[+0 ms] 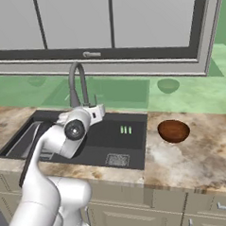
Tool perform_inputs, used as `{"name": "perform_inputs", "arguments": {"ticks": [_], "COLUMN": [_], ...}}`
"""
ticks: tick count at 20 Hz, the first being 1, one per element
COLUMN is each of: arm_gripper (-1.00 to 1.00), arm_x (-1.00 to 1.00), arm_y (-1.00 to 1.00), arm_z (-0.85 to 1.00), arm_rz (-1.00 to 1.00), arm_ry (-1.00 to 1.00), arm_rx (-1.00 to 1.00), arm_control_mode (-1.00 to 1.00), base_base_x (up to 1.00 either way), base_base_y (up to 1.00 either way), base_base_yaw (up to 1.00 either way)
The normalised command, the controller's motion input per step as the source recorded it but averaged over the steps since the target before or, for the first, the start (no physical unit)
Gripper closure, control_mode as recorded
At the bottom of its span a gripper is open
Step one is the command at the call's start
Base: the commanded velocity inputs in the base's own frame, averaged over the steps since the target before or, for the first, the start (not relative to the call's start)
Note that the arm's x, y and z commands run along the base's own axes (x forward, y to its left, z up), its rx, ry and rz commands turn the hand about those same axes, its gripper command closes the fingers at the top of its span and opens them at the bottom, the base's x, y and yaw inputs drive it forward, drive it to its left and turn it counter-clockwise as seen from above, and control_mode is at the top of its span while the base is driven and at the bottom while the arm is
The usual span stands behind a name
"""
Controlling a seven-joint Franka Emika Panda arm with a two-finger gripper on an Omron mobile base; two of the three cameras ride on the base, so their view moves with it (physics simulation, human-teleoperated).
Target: Rinse each bowl for a few seconds and place them down in the sink or on the counter.
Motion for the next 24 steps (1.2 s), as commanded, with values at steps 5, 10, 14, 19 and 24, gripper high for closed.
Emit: {"name": "perform_inputs", "arguments": {"ticks": [5, 10, 14, 19, 24], "arm_gripper": [-1.00, -1.00, -1.00, -1.00, -1.00], "arm_x": [0.18, 0.21, 0.20, 0.19, 0.18], "arm_y": [0.00, 0.00, 0.00, 0.01, 0.00], "arm_z": [-0.05, -0.07, -0.07, -0.09, -0.10], "arm_rz": [0.02, 0.03, 0.06, 0.07, 0.06], "arm_ry": [-0.08, -0.06, -0.05, -0.05, -0.07], "arm_rx": [0.00, 0.02, 0.03, 0.02, 0.00], "arm_control_mode": [-1.00, -1.00, -1.00, -1.00, -1.00], "base_base_x": [0.00, 0.00, 0.00, 0.00, 0.00], "base_base_y": [0.00, 0.00, 0.00, 0.00, 0.00], "base_base_yaw": [0.00, 0.00, 0.00, 0.00, 0.00]}}
